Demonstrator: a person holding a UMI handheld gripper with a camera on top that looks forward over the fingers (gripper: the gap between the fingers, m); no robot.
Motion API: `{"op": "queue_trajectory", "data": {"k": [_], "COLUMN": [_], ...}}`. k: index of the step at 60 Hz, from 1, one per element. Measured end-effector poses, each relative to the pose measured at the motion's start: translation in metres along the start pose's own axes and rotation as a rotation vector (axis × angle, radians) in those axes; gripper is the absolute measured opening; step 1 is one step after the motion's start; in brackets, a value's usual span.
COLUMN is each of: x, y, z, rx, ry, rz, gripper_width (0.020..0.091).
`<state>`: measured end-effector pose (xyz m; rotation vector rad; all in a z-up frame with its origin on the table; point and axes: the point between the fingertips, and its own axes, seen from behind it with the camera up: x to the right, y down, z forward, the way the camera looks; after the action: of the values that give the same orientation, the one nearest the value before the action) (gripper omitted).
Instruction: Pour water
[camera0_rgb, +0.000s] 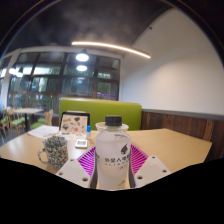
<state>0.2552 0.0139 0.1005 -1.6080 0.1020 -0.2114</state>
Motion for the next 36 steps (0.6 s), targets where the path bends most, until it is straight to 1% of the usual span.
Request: {"op": "queue_trajectory", "data": {"k": [3, 7, 12, 13, 17, 21, 27, 28, 32, 36], "x": [-0.001, -0.006, -0.015, -0.008, -0.027, -0.04, -0.07, -0.07, -0.082, -0.093], "y": [-0.006, -0.018, -0.045, -0.055, -0.067, -0.082, -0.079, -0.085, -0.081, -0.077], "z": [0.002, 0.007, 0.017, 0.015, 0.029, 0.038, 0.048, 0.045, 0.053, 0.058], "rx": [-0.013, -0.01, -0.009, -0.012, 0.005, 0.012, 0.028, 0.028, 0.039, 0.065], "ry": [0.01, 0.03, 0.055, 0.044, 0.07, 0.056, 0.039, 0.024, 0.015, 0.003], "rz": [-0.097, -0.302, -0.638, -0.714, -1.006, -1.283, -1.627, -1.679, -1.861, -2.049], "gripper_width": [0.0435, 0.0434, 0.0432, 0.0433, 0.0432, 0.0432, 0.0432, 0.0432, 0.0434, 0.0436]}}
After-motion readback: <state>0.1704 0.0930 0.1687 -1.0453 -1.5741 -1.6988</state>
